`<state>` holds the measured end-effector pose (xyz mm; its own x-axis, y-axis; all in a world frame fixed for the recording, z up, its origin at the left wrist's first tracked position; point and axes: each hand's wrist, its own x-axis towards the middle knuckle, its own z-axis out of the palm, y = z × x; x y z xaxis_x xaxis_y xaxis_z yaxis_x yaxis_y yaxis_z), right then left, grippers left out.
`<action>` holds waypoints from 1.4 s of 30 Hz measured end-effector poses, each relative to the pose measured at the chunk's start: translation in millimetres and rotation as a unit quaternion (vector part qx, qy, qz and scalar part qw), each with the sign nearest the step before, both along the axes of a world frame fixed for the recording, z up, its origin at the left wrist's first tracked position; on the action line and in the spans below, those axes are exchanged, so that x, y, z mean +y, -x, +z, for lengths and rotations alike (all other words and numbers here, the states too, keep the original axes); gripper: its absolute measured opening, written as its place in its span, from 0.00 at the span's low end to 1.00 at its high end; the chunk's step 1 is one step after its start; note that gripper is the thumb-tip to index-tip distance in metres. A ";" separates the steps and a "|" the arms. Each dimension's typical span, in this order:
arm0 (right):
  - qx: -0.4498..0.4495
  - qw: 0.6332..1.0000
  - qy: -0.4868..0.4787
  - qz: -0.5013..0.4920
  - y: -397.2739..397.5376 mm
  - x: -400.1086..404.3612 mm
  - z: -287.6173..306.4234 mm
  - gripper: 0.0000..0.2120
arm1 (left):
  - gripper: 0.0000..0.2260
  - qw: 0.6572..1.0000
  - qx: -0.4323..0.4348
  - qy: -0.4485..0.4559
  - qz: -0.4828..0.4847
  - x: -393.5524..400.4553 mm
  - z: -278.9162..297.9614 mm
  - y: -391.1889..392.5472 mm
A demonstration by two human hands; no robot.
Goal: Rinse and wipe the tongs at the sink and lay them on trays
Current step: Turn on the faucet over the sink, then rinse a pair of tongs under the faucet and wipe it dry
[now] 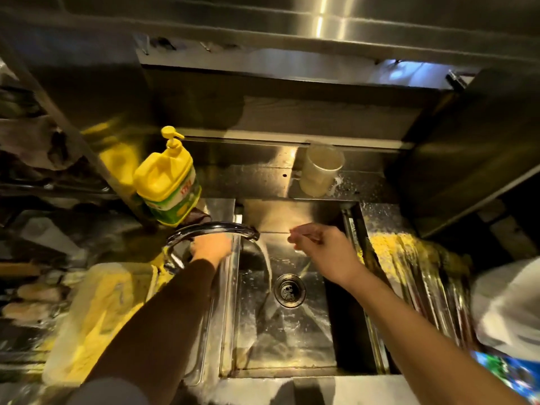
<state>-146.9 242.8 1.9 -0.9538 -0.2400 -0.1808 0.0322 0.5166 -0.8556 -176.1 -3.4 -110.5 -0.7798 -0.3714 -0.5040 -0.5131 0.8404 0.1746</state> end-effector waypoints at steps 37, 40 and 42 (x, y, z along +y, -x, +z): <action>-0.017 0.848 -0.507 -0.155 -80.6 237.5 -88.9 0.27 | 0.21 0.534 0.094 -0.802 0.250 251.7 20.0 -133.8; -0.075 0.821 -0.561 -0.078 -82.0 249.1 -97.4 0.26 | 0.26 0.515 0.043 -0.831 0.204 279.1 26.5 -123.4; -0.099 0.828 -0.549 -0.057 -81.2 252.1 -100.9 0.20 | 0.29 0.504 0.017 -0.841 0.195 293.4 31.1 -116.8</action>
